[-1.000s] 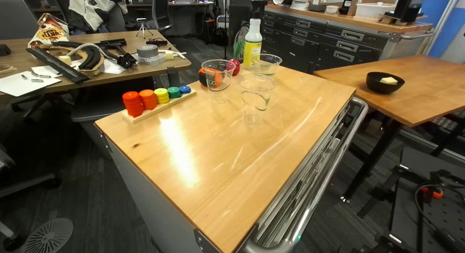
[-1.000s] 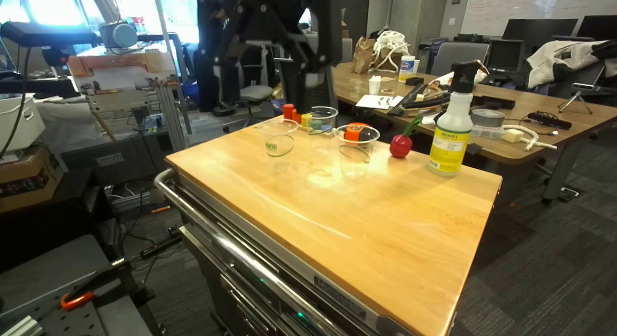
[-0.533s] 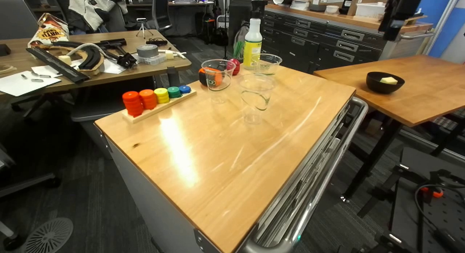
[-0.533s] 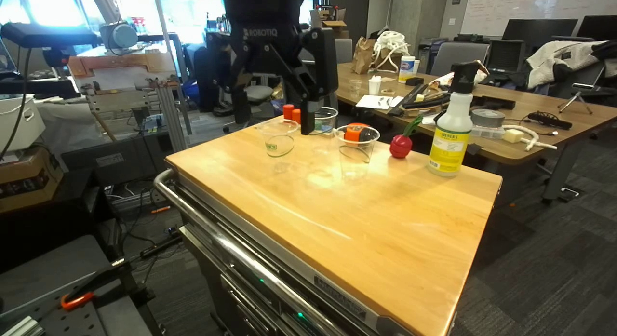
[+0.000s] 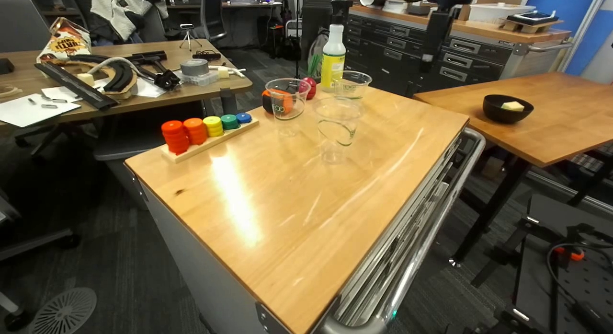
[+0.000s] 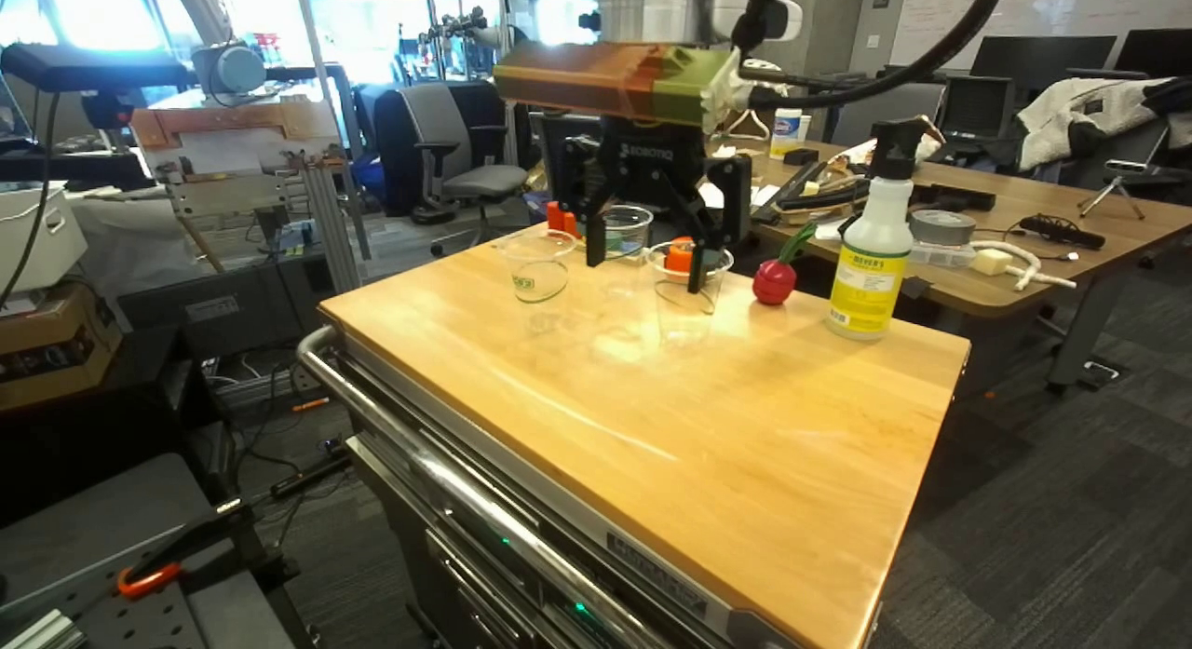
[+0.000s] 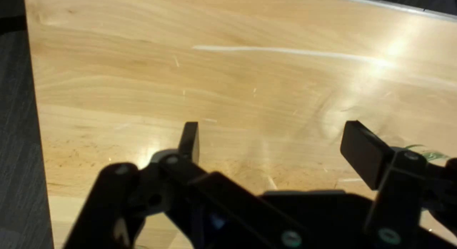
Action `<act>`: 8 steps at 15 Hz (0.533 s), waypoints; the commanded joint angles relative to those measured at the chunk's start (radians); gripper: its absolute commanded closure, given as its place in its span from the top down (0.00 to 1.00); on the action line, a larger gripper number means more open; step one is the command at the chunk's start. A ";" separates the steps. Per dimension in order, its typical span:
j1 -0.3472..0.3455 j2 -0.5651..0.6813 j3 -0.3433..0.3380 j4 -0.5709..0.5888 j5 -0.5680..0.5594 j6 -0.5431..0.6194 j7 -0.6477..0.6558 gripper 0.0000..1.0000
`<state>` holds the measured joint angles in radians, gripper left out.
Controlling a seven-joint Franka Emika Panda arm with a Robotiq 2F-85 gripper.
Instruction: Stack the clear cups inside each other
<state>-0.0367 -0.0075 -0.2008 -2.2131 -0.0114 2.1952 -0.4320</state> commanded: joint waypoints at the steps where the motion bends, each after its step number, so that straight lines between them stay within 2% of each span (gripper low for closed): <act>1: -0.028 0.181 0.048 0.228 0.051 -0.043 0.049 1.00; 5: -0.041 0.283 0.084 0.364 0.031 -0.043 0.115 1.00; 8: -0.049 0.342 0.098 0.413 0.021 -0.045 0.140 1.00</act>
<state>-0.0610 0.2647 -0.1281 -1.8872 0.0195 2.1841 -0.3247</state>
